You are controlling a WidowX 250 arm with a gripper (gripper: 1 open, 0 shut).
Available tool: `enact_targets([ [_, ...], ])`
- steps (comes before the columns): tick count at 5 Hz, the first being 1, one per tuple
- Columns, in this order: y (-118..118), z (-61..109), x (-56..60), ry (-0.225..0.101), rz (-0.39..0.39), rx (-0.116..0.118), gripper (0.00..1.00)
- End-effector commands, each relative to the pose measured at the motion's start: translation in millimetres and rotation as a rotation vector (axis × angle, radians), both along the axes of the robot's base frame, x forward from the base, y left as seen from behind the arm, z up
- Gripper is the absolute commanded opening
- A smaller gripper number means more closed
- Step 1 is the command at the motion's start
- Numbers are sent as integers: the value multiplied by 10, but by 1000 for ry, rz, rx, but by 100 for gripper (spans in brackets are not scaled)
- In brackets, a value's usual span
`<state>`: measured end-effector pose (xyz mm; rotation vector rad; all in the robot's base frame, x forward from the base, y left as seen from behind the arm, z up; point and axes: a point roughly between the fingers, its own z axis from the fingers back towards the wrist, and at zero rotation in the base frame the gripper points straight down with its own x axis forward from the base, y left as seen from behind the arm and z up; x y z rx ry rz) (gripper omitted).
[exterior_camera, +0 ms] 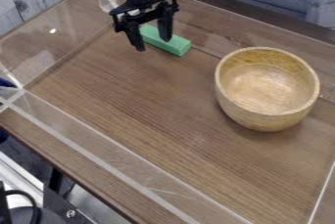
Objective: Put the green block in the brown bowl
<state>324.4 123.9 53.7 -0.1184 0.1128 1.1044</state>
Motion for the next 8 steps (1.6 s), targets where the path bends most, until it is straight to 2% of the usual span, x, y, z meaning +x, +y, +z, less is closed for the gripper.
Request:
enact_targets([
  [1, 39, 166, 150, -69, -10, 35, 0],
  [4, 44, 5, 246, -59, -35, 47, 0],
  [8, -16, -32, 258, -43, -91, 61, 0],
])
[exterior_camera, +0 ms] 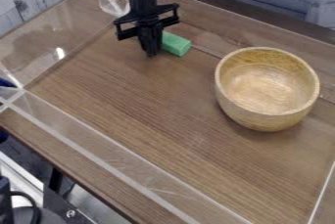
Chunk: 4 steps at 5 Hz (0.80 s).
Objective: Put the green block in the brown bowl
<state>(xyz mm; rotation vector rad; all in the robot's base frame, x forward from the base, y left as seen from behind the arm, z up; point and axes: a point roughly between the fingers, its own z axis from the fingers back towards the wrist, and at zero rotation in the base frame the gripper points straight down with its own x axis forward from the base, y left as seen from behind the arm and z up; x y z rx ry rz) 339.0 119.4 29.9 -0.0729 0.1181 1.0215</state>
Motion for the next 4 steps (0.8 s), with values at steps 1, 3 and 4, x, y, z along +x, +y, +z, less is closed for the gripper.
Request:
enact_targets([
  [1, -18, 383, 109, -68, -29, 3, 0],
  [3, -149, 898, 103, -93, -90, -78, 0],
  [4, -220, 1187, 65, -122, -118, -114, 0],
])
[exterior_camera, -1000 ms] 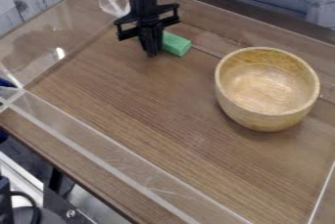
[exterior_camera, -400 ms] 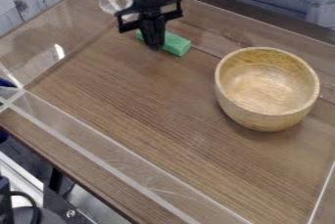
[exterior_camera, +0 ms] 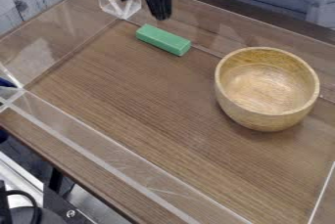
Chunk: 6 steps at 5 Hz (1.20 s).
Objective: Put the green block in the brown bowl
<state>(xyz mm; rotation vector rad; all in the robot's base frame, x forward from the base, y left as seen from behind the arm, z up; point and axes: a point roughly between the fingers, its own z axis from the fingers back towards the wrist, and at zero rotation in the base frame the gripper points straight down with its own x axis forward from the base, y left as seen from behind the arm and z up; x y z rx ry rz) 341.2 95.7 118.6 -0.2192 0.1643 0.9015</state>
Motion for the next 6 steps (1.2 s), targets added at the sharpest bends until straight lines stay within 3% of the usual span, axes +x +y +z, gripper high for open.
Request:
enact_targets([
  [1, -94, 381, 6, -96, -36, 19, 0],
  [2, -62, 290, 50, -94, -23, 28, 0],
  [3, -18, 190, 106, -92, -7, 39, 100],
  [6, 119, -193, 250, -73, 97, 90, 100],
])
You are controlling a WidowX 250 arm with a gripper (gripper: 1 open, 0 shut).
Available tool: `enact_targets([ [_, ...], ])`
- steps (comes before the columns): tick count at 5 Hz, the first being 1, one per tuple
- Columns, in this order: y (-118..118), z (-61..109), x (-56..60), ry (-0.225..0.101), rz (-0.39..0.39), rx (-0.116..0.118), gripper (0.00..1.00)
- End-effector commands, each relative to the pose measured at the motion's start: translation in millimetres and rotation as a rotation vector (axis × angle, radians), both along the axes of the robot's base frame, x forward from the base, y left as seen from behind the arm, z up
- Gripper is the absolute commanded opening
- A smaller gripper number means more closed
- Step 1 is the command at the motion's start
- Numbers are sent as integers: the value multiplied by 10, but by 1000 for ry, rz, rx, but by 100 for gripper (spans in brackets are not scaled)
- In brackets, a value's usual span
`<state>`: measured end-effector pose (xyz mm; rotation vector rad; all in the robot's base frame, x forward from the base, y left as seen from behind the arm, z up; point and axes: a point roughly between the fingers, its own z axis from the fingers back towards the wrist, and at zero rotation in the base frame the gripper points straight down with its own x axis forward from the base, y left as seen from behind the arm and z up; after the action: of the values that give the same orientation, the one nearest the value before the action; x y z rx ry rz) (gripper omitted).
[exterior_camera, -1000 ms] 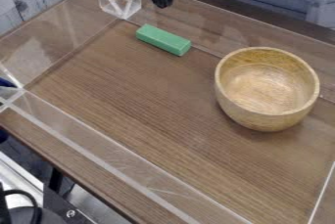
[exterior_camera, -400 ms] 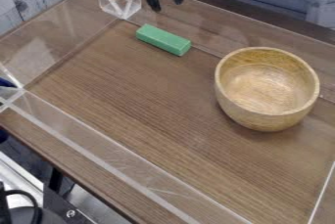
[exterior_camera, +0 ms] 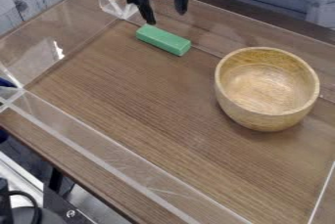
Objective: Put the green block in the brown bowl
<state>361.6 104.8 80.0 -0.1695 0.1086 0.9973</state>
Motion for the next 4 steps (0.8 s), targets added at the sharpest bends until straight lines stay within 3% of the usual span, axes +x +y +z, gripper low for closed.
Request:
enact_targets([
  [1, 40, 50, 76, -48, 27, 44, 100],
  [3, 14, -190, 119, -29, 48, 74, 100],
  [4, 6, -238, 128, -24, 51, 78, 0],
])
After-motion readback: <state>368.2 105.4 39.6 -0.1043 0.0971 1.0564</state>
